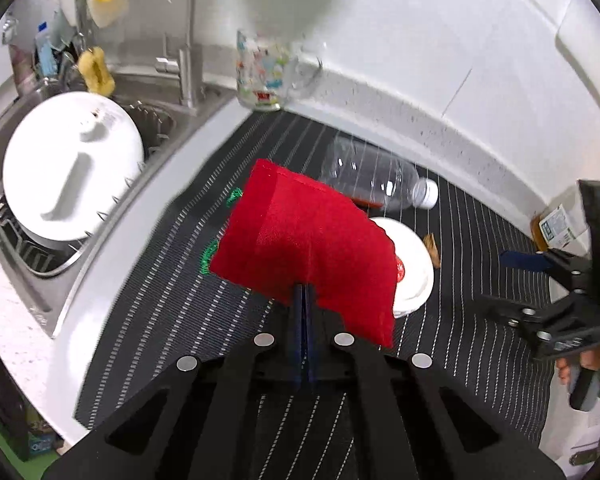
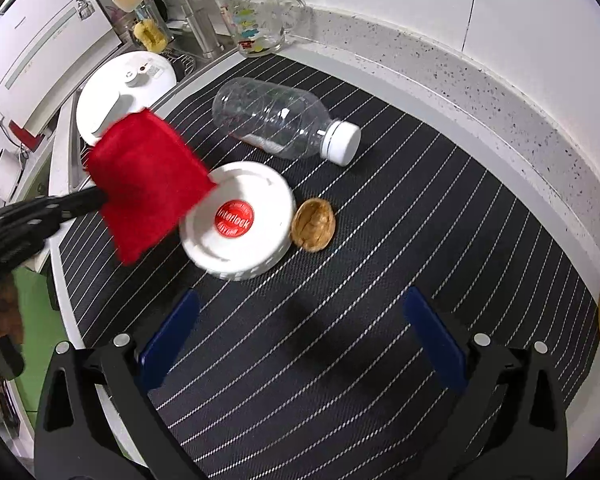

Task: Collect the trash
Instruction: 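Grasp the red cloth bag with the left tool while the right tool grasps the walnut shell, then carry the red bag and walnut shell to the wastebasket and open both tools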

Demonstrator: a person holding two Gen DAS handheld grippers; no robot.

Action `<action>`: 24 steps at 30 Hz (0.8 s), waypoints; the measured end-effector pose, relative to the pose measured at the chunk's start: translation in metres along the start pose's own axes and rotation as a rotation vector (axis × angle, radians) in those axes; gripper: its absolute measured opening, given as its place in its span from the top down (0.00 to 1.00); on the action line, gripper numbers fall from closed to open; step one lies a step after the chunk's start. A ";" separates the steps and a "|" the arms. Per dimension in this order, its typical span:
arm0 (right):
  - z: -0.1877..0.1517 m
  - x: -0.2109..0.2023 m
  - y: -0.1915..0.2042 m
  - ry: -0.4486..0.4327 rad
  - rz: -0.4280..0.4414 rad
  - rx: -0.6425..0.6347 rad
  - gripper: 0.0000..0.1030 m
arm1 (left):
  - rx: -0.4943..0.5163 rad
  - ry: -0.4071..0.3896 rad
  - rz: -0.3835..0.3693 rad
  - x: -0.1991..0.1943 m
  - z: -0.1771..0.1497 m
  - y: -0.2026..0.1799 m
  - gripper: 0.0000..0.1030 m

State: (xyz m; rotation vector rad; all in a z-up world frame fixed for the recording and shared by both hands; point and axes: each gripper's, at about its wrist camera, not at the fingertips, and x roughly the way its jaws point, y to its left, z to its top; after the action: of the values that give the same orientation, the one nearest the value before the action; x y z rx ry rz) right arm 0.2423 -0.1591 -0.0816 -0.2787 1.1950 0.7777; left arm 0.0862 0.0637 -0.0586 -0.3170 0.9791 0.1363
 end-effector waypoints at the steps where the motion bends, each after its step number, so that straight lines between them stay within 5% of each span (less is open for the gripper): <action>1: 0.004 0.003 0.000 -0.003 -0.004 -0.001 0.03 | -0.001 -0.004 0.000 -0.002 0.003 0.001 0.99; 8: 0.025 0.026 0.000 -0.012 -0.006 -0.011 0.03 | -0.003 -0.028 0.011 -0.018 0.008 0.006 0.99; 13: 0.032 0.040 -0.001 0.008 0.006 -0.015 0.47 | -0.016 -0.024 0.011 -0.016 0.009 0.013 0.99; 24: 0.032 0.042 0.004 0.009 0.044 -0.043 0.96 | -0.023 -0.021 0.007 -0.017 0.010 0.012 0.99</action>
State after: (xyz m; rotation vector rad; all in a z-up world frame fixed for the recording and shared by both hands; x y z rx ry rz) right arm 0.2695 -0.1213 -0.1065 -0.2924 1.1975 0.8420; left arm 0.0818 0.0786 -0.0421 -0.3326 0.9585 0.1568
